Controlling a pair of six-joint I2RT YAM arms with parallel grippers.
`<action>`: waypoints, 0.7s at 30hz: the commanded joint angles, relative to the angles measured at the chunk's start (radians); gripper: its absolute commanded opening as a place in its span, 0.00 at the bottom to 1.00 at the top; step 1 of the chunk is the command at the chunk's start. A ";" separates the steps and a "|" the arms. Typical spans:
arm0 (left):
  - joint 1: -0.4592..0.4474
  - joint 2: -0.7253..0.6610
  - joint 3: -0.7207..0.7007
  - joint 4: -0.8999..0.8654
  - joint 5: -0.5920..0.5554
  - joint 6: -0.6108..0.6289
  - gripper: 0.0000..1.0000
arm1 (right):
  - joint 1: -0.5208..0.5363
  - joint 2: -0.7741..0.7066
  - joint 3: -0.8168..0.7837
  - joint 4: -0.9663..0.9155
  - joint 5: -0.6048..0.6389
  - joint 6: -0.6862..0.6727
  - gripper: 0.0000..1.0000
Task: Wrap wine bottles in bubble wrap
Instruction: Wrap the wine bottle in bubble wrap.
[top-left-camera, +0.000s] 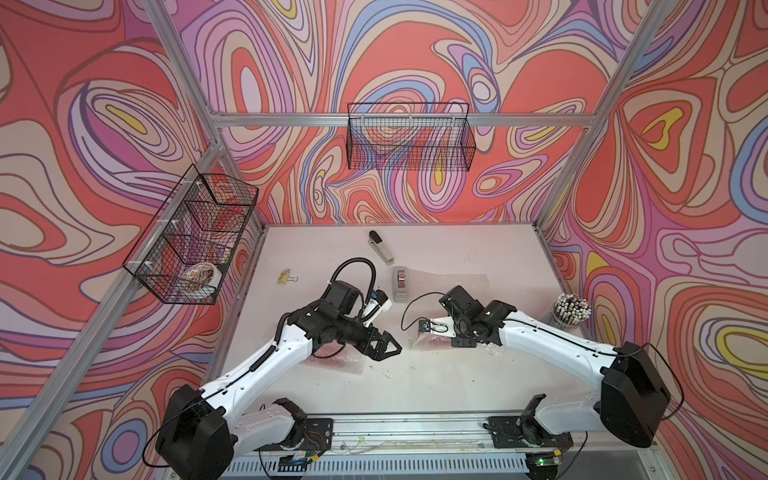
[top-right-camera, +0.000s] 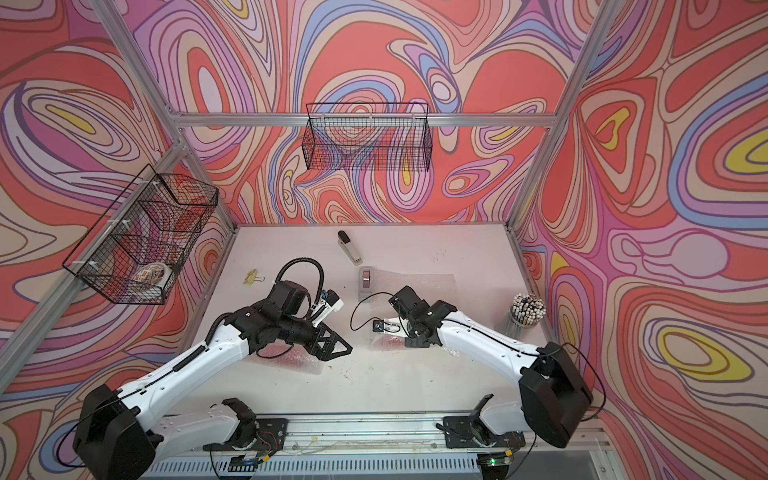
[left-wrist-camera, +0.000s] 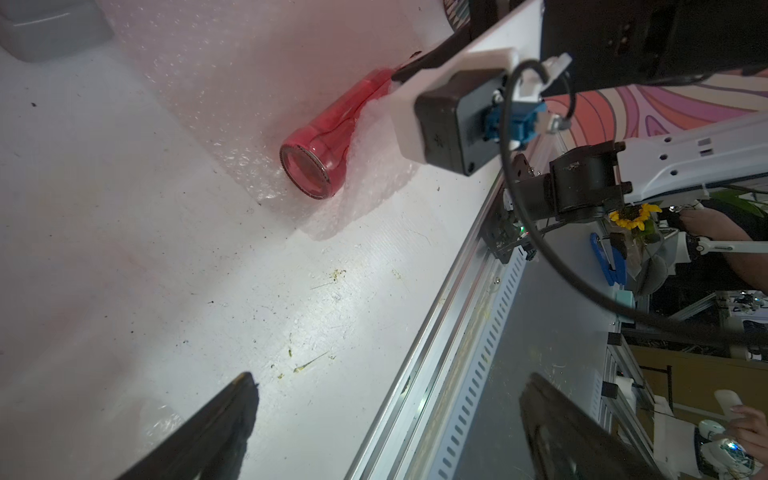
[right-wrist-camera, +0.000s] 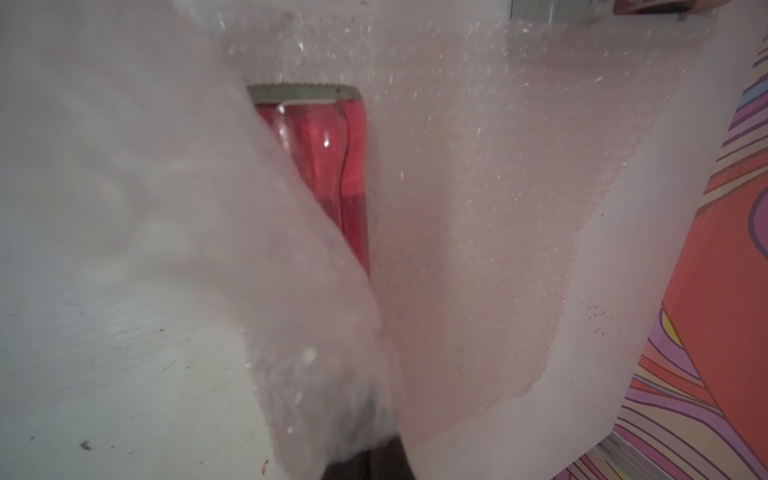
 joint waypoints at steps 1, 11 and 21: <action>0.005 -0.023 0.021 -0.035 0.059 0.023 0.98 | -0.033 0.022 0.022 0.072 -0.007 -0.015 0.00; -0.040 -0.051 -0.075 0.076 0.202 -0.029 0.92 | -0.080 0.124 0.044 0.120 -0.081 -0.008 0.00; -0.145 0.176 -0.112 0.558 0.204 -0.215 0.80 | -0.110 0.150 0.019 0.160 -0.088 -0.010 0.06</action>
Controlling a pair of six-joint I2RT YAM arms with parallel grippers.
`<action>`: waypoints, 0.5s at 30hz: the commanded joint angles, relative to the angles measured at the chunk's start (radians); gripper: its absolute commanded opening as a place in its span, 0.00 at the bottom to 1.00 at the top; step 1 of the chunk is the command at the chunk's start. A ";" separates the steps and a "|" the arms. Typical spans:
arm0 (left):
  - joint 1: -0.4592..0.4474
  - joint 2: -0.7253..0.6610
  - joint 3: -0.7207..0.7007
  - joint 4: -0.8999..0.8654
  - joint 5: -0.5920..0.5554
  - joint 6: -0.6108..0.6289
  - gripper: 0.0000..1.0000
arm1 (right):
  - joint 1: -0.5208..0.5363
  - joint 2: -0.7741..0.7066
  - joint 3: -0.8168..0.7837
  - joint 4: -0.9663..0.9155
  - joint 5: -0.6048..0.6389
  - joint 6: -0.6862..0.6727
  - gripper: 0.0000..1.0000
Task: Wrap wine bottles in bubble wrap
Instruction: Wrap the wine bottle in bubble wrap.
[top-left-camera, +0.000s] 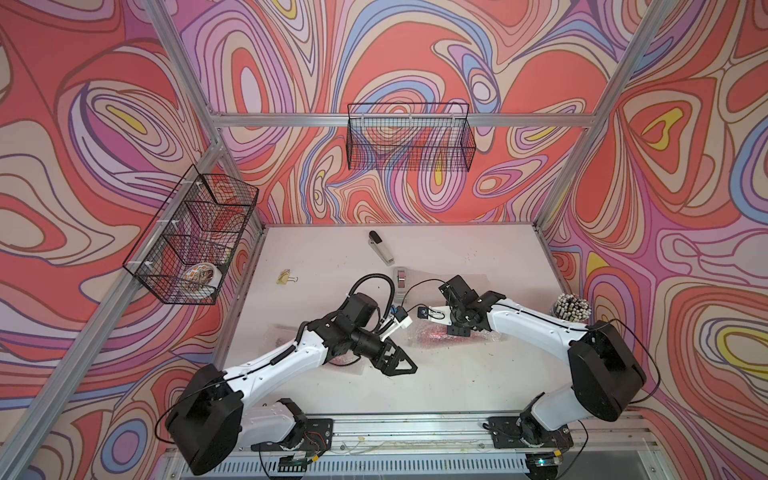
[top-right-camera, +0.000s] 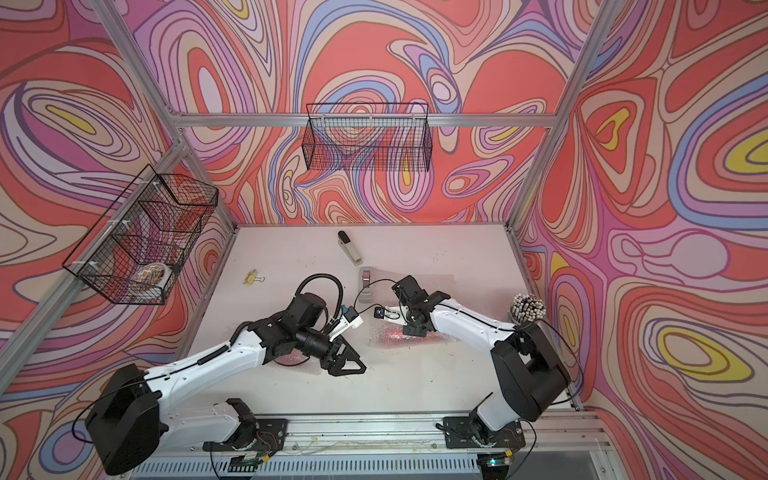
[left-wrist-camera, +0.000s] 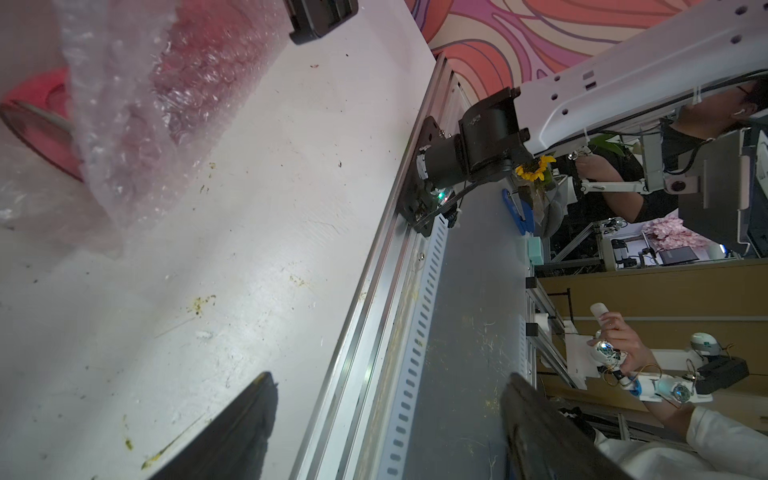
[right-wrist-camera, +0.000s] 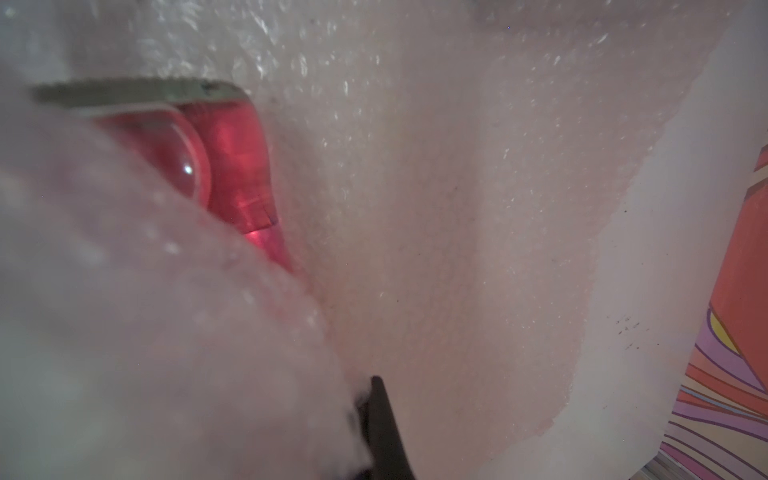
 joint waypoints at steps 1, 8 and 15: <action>-0.002 0.072 -0.008 0.277 -0.001 -0.116 0.79 | -0.011 0.000 -0.018 0.047 -0.019 0.000 0.08; 0.040 0.230 -0.057 0.552 -0.046 -0.231 0.73 | -0.036 -0.034 -0.074 0.120 -0.032 0.014 0.13; 0.065 0.349 -0.016 0.621 -0.109 -0.239 0.69 | -0.052 -0.038 -0.088 0.147 -0.045 0.035 0.18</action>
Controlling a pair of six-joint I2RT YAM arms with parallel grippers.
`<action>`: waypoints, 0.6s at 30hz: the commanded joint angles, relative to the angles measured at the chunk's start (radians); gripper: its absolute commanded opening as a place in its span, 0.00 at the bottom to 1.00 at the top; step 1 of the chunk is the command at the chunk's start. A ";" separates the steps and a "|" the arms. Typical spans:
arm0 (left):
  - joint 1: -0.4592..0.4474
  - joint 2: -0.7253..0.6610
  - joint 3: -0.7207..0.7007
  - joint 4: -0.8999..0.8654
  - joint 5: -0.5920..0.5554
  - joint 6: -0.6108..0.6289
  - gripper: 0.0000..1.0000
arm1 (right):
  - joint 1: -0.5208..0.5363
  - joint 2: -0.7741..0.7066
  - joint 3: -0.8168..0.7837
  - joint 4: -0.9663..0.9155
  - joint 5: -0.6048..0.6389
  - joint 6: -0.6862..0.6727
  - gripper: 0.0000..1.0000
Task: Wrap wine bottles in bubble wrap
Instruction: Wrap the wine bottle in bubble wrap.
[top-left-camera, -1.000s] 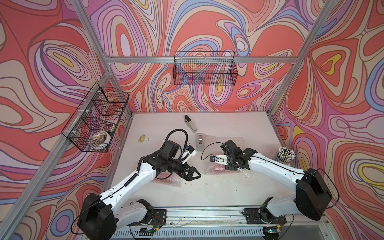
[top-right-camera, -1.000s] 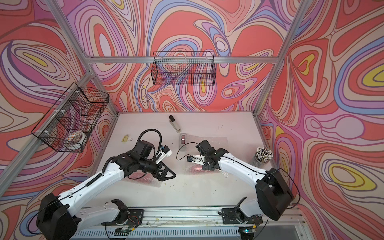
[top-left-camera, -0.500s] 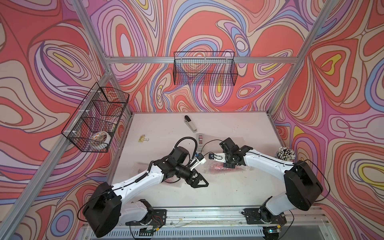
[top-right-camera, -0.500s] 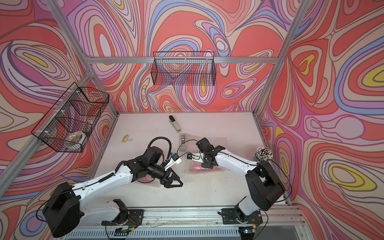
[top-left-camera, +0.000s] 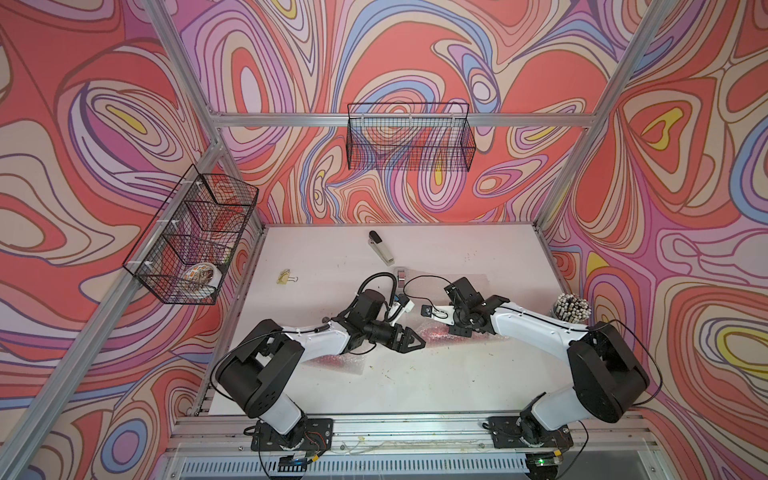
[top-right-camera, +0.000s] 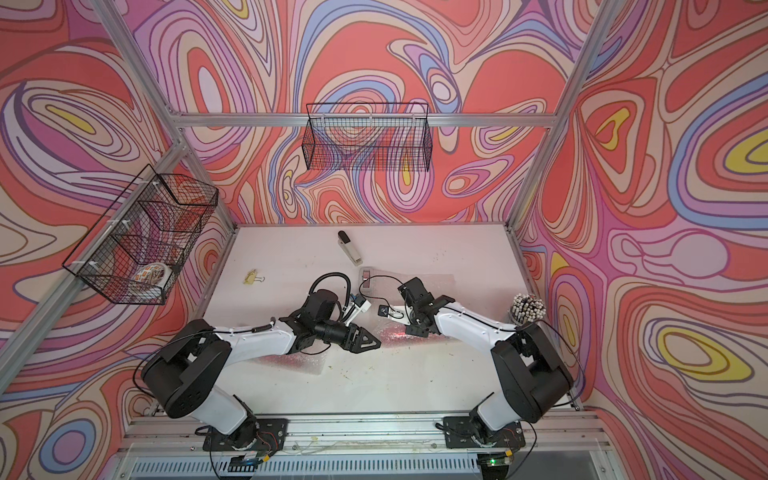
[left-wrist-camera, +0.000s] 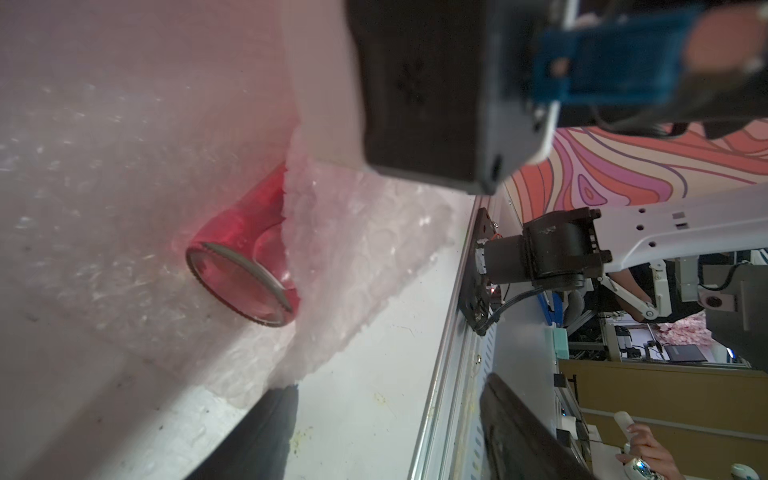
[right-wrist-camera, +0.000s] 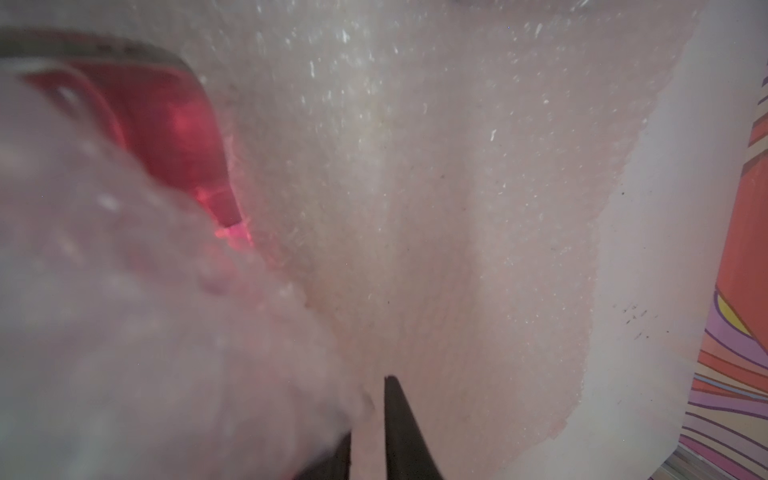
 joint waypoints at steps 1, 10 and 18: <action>0.024 0.036 0.021 0.120 -0.031 -0.035 0.69 | -0.015 -0.023 -0.011 0.038 -0.029 0.026 0.19; 0.044 0.090 0.058 0.171 -0.045 -0.004 0.74 | -0.023 -0.004 -0.013 0.056 -0.048 0.045 0.19; 0.046 0.181 0.117 0.123 0.004 -0.018 0.46 | -0.030 0.014 -0.011 0.062 -0.065 0.064 0.20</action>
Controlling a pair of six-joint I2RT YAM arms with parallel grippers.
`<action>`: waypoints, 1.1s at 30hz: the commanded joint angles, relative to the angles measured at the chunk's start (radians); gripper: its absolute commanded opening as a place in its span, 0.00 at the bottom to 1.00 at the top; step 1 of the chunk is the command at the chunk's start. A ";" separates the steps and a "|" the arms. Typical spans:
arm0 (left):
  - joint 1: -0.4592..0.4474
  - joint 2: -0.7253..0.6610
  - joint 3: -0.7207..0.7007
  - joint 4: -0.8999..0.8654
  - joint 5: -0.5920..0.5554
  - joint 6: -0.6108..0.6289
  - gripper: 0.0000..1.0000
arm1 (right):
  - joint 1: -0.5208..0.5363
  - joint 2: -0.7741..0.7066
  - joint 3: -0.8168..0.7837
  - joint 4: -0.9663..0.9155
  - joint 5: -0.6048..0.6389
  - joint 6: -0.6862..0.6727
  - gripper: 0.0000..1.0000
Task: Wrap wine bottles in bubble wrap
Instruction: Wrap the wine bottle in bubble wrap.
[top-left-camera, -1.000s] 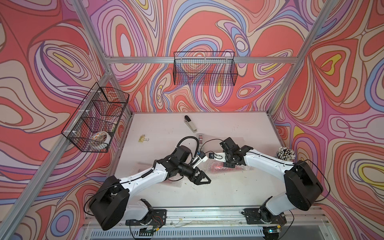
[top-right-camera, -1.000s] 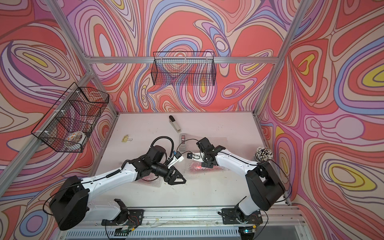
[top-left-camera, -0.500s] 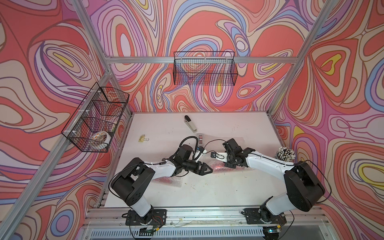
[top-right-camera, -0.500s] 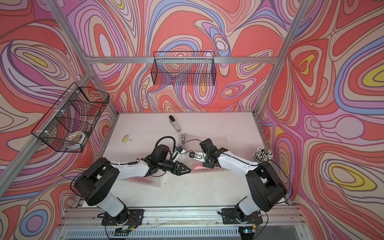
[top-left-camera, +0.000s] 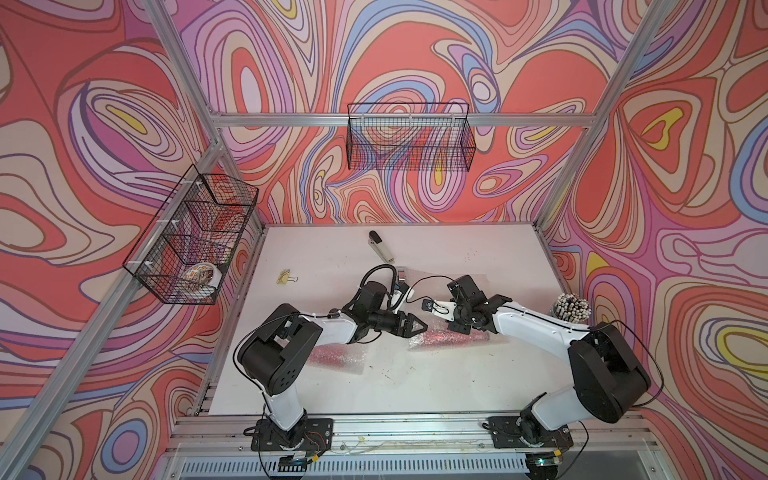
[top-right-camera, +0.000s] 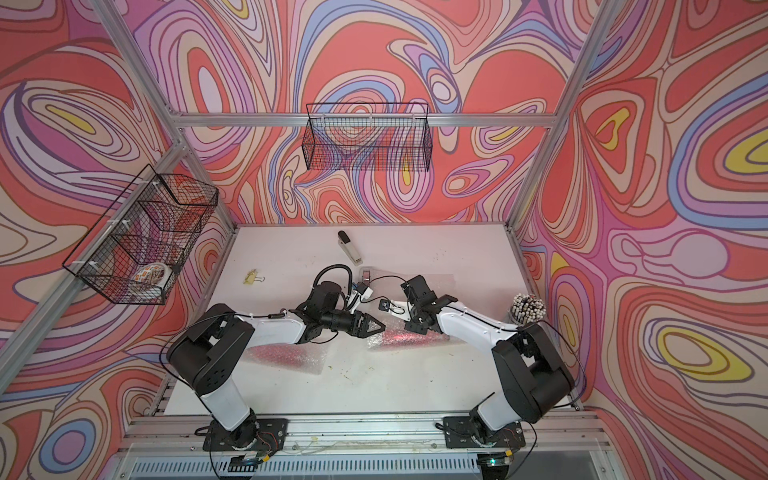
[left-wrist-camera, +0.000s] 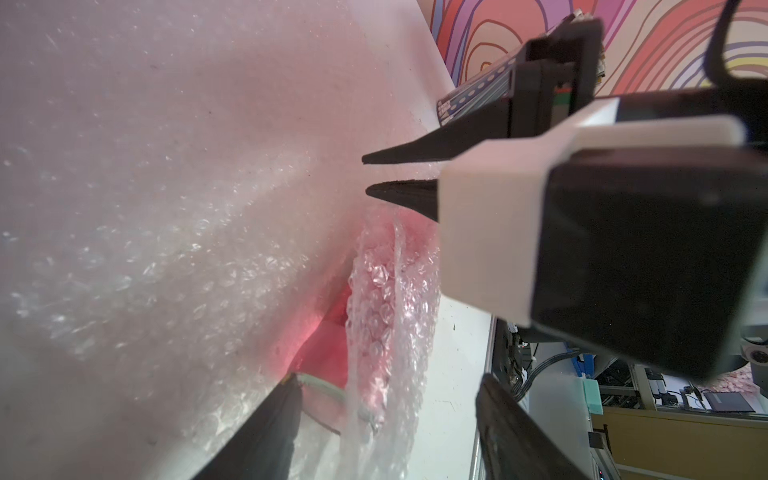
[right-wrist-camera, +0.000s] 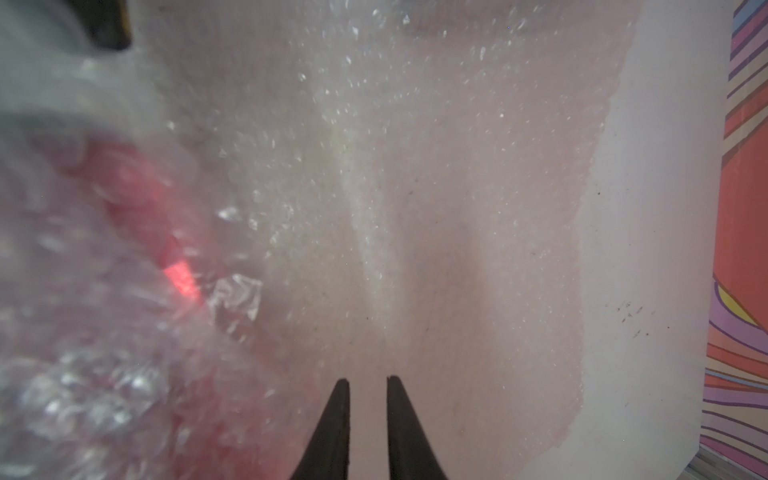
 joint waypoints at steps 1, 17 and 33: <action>0.008 0.044 0.041 -0.026 0.049 0.000 0.37 | -0.007 0.015 -0.008 0.013 -0.025 0.021 0.20; 0.033 0.149 0.202 -0.242 0.096 0.035 0.14 | -0.007 -0.159 -0.008 -0.074 -0.090 0.047 0.49; 0.044 0.252 0.365 -0.433 0.111 0.118 0.14 | 0.025 -0.196 -0.065 -0.171 -0.264 -0.026 0.98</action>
